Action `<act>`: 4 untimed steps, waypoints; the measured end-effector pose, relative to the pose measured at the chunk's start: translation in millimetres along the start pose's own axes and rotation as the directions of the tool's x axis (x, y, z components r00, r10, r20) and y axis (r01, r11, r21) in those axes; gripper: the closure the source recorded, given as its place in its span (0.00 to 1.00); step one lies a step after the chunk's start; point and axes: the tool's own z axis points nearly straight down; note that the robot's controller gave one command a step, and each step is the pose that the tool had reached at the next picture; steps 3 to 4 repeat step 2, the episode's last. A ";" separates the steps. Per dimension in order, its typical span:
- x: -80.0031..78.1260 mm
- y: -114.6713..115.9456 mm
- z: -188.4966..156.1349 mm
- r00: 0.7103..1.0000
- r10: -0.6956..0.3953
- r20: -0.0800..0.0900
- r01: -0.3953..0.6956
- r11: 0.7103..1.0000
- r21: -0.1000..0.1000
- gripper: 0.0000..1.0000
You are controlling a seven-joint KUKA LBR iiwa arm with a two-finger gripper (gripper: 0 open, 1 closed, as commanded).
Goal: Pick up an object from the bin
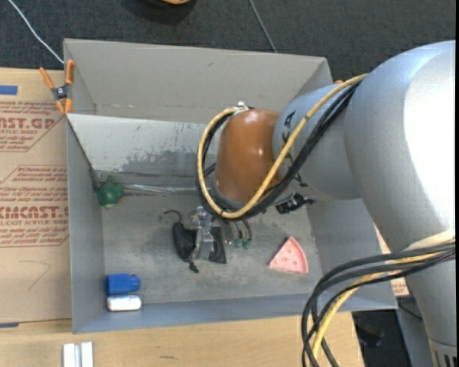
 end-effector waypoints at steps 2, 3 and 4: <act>-18.1 22.7 -169.3 1.000 0.011 0.003 -0.011 1.000 -0.002 1.00; -18.1 22.7 -169.3 1.000 0.011 0.003 -0.011 1.000 -0.002 1.00; -18.1 22.7 -169.3 1.000 0.011 0.003 -0.011 1.000 -0.002 1.00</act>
Offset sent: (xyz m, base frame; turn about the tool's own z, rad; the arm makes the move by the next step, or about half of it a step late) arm 0.0173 0.0210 0.1693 0.0127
